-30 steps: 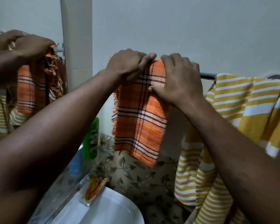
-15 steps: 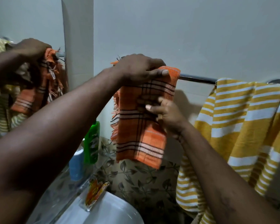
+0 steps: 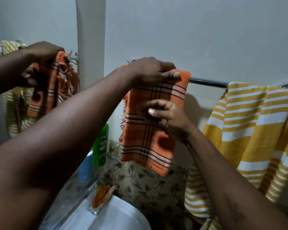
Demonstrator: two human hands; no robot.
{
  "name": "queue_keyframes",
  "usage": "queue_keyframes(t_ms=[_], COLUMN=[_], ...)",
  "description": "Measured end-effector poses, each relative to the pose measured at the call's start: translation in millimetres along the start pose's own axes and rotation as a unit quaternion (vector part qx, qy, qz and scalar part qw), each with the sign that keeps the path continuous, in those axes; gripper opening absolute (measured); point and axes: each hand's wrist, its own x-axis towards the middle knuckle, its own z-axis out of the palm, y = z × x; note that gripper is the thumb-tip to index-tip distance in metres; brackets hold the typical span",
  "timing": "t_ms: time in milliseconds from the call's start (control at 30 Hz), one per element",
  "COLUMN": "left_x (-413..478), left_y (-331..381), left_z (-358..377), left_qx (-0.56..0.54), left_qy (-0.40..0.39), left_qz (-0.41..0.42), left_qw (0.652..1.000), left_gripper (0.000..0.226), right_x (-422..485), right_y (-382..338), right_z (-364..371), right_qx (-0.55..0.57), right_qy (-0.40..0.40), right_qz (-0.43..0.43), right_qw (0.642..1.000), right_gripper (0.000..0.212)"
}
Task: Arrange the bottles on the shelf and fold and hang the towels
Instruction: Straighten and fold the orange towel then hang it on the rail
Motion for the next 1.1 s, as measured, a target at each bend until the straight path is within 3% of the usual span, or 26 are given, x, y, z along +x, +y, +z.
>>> queue_keyframes(t_ms=[167,300,367,500,600,667,700,767,800,833,900,933,967,1033,1100], left_x=[0.3,-1.7,-2.1,-2.8,-5.0,-15.5,-25.5,-53.9,-68.8,-83.2,-104.4,-110.5,-114.5,-120.4,-122.7], left_y=[3.4,4.5,4.7,4.5,7.3,11.3,14.6,21.1,22.5,24.2,25.2,22.4,18.9,7.6,-1.7], left_z=[-3.2,-1.2,-1.6,-4.6,-3.4,-3.5,-0.8,16.4,32.8,51.4,87.1,103.4,117.4,138.0,148.3], left_qx=[-0.021,-0.014,-0.011,-0.006,0.039,0.08,0.058,-0.077,-0.169,-0.278,-0.521,-0.592,-0.624,-0.638,-0.612], left_qy=[-0.016,-0.011,-0.018,-0.028,0.0,0.112,0.221,0.452,0.51,0.503,0.343,0.258,0.204,0.181,0.17], left_qz=[-0.018,-0.028,-0.036,-0.03,-0.018,0.002,0.012,0.023,0.007,-0.031,-0.119,-0.17,-0.215,-0.255,-0.265], left_qw=[0.999,0.999,0.999,0.999,0.999,0.991,0.973,0.889,0.843,0.818,0.773,0.744,0.723,0.703,0.725], left_gripper=[0.051,0.051,0.054,0.059,0.058,0.059,0.057,0.037,0.027,0.027,0.041,0.05,0.058,0.065,0.071], right_x=[38.0,42.1,27.9,-1.1,-14.2,-29.5,-33.9,-37.5,-35.5,-32.0,-24.7,-22.2,-19.3,-14.8,-12.3], right_y=[0.2,47.0,73.7,91.2,82.9,58.1,44.4,18.3,12.1,9.9,13.0,17.7,24.3,39.6,55.9], right_z=[24.7,23.5,14.0,13.0,6.9,3.4,0.1,-5.8,-9.8,-14.8,-22.5,-24.6,-27.4,-31.2,-35.6], right_qx=[0.08,0.024,0.058,-0.047,-0.078,-0.021,-0.007,0.013,0.027,0.04,0.045,0.036,0.021,-0.014,-0.034], right_qy=[-0.04,0.002,0.005,-0.12,-0.156,-0.171,-0.17,-0.159,-0.148,-0.137,-0.108,-0.1,-0.094,-0.08,-0.051], right_qz=[-0.018,0.052,0.113,0.234,0.209,0.156,0.12,0.059,0.045,0.043,0.054,0.063,0.077,0.107,0.128], right_qw=[0.996,0.998,0.992,0.964,0.962,0.973,0.978,0.985,0.988,0.989,0.992,0.992,0.992,0.991,0.99], right_gripper=[0.051,0.042,0.036,0.034,0.049,0.045,0.043,0.044,0.046,0.048,0.051,0.051,0.049,0.047,0.046])
